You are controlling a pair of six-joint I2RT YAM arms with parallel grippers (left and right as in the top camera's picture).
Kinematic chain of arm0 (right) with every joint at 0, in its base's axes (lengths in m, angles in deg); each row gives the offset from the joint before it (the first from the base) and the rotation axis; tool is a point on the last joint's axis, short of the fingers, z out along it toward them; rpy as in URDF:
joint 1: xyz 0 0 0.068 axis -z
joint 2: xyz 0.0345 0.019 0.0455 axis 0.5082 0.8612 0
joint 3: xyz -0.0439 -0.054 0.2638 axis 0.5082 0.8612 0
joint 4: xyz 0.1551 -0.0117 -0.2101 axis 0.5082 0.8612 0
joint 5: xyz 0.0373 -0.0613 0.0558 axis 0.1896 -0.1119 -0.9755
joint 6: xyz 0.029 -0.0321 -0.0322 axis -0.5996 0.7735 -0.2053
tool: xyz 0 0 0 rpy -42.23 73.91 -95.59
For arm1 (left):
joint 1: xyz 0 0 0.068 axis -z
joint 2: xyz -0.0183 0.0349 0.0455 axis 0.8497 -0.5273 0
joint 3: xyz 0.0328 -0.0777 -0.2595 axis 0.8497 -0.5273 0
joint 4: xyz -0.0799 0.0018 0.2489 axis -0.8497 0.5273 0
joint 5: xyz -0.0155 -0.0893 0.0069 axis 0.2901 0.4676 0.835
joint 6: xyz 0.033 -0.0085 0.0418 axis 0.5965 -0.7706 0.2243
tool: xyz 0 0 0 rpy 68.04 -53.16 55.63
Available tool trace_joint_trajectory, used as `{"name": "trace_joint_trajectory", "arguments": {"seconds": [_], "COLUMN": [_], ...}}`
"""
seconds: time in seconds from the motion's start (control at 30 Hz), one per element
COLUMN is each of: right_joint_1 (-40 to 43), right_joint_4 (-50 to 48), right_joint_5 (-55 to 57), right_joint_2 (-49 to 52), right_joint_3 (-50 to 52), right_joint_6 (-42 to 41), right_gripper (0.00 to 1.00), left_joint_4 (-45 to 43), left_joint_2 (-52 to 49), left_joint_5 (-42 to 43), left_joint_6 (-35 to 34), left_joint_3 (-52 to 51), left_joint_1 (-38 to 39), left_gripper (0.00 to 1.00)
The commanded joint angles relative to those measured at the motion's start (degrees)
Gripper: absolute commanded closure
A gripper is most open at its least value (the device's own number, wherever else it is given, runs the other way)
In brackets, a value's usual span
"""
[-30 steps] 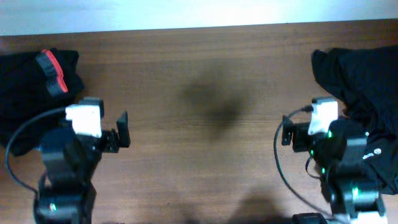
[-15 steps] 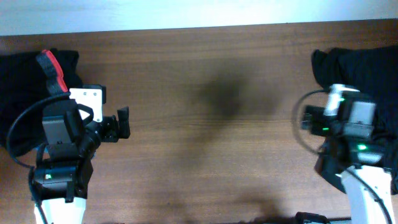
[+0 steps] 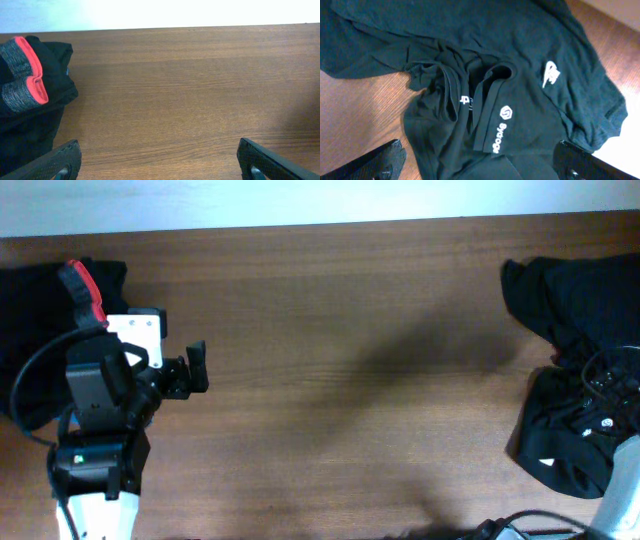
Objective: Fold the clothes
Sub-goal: 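Reach the right gripper into the black shirt pile and grasp a shirt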
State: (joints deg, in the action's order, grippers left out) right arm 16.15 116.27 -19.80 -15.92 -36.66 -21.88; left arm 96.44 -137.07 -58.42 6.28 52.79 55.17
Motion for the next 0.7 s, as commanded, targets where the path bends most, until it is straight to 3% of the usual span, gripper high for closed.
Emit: {"name": "trace_joint_trajectory", "arguments": {"seconds": [0.0,0.67], "right_joint_1": [0.31,0.31], "right_joint_4": [-2.78,-17.16], "right_joint_5": [-1.14,-0.7], "right_joint_2": [3.5,22.14], "right_joint_3": [-1.33,-1.33], "right_joint_6": [-0.74,-1.79], "right_gripper": [0.01,0.08], "left_joint_4": [-0.17,-1.2], "left_joint_2": [-2.27,-12.76], "left_joint_5": [0.61,0.63], "left_joint_6": [-0.59,-0.59], "left_joint_3": [1.55,1.55], "left_joint_1": [0.24,0.24], "left_gripper": [0.01,0.01]}}
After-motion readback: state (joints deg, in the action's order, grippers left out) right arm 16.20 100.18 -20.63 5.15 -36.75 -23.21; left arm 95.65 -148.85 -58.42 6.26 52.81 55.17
